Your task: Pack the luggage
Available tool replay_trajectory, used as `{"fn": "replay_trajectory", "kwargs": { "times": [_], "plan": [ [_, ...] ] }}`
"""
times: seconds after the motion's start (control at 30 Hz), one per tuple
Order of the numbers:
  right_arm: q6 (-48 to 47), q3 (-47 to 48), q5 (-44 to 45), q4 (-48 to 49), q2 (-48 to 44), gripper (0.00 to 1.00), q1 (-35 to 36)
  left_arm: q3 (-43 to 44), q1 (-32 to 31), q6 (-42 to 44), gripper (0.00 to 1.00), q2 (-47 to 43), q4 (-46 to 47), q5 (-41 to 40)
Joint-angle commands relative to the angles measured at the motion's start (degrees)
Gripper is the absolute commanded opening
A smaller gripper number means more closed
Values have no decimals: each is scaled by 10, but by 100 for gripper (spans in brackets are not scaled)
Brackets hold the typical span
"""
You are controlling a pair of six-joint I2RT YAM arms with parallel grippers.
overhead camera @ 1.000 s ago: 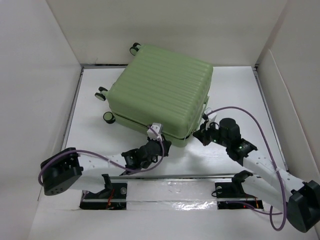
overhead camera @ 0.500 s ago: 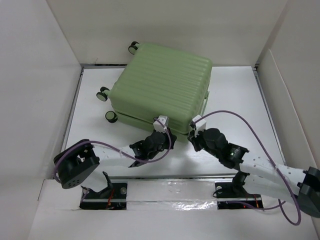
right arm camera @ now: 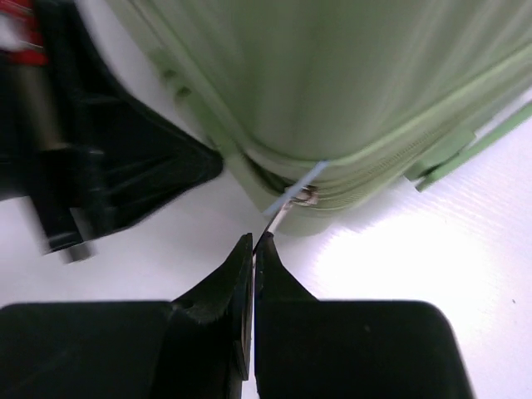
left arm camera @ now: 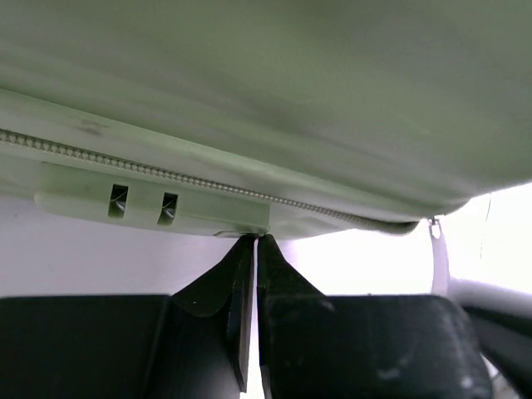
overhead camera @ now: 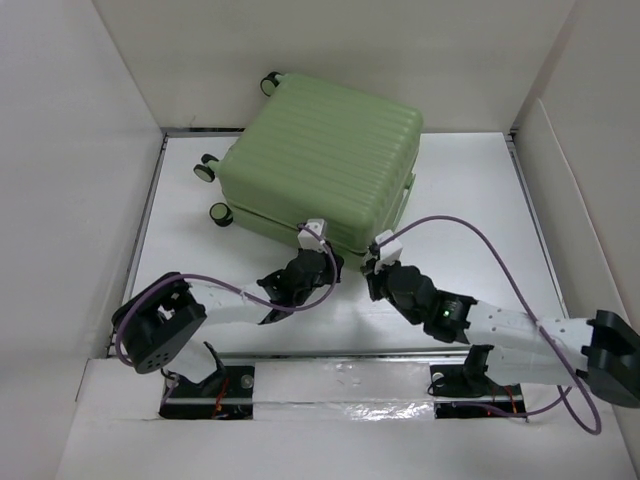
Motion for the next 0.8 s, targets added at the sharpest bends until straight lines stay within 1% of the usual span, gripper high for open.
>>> {"fn": "replay_trajectory", "kwargs": {
  "times": [0.0,0.03,0.07,0.17,0.23,0.27,0.33,0.4,0.47,0.5,0.53,0.63,0.7,0.73,0.77],
  "plan": [
    [45,20,-212,38,-67,0,98,40,34,-22,0,21,116,35],
    [40,7,-205,29,-98,0,98,42,43,-22,0,22,116,42],
    [38,-1,-200,-14,-111,0,87,44,43,-19,0,24,115,44],
    [32,-1,-204,-62,-133,0,87,53,48,-16,0,29,113,50],
    [31,-4,-240,-38,-119,0,87,57,48,-18,0,32,126,65],
    [31,0,-252,-4,-84,0,87,57,48,-22,0,35,134,71],
    [27,16,-266,8,-46,0,87,58,48,-27,0,35,138,74],
    [27,32,-210,-3,-34,0,87,52,48,-26,0,21,128,66],
    [31,18,-159,-5,-51,0,92,40,48,-23,0,-2,121,55],
    [28,9,-118,-12,-74,0,84,30,48,-21,0,-9,113,51],
    [28,-3,-105,-23,-83,0,76,23,48,-19,0,-16,112,45],
    [30,-25,-83,-58,-109,0,18,4,48,-20,0,-37,109,44],
    [29,-38,-78,-49,-115,0,-27,-6,48,-23,0,-46,112,47],
    [26,-44,-81,-39,-115,13,-43,-7,48,-24,0,-47,112,50],
    [15,-48,-85,-22,-109,22,-58,-9,48,-25,0,-49,112,51]
  ]
}}
